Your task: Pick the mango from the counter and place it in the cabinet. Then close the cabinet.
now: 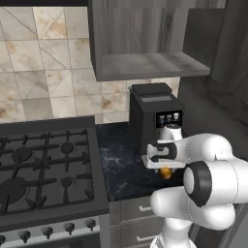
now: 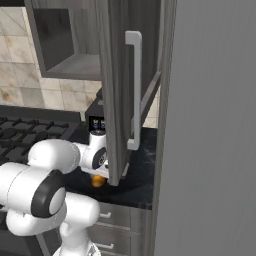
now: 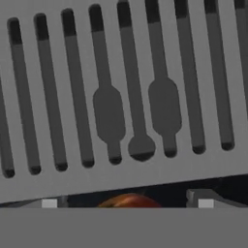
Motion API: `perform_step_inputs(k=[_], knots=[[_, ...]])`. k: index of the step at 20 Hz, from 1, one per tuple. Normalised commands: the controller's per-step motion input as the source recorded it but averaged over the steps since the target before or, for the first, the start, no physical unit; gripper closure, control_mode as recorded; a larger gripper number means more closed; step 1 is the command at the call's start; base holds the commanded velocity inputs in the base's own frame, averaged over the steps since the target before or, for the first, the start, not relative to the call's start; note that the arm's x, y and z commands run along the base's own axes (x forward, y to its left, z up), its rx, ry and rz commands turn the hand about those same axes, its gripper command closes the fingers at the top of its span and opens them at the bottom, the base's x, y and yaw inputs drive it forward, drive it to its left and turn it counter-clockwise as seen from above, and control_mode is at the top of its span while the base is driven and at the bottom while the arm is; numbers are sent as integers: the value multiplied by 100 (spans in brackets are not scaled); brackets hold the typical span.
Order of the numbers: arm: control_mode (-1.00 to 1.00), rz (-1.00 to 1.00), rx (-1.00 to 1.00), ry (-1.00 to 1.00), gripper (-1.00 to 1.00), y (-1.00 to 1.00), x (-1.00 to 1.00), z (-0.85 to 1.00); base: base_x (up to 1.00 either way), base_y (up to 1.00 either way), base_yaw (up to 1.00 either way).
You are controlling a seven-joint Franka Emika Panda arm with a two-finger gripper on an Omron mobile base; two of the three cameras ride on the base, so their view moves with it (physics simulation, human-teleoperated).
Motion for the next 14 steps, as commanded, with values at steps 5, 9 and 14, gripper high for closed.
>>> perform_step_inputs(k=[5,9,14], knots=[[-100,-14,4,2,100,3,-83,-50,0,0,0],[-100,-24,21,-9,100,-6,-100,17,0,0,0],[-100,-22,12,-32,100,0,-76,93,0,0,0]])
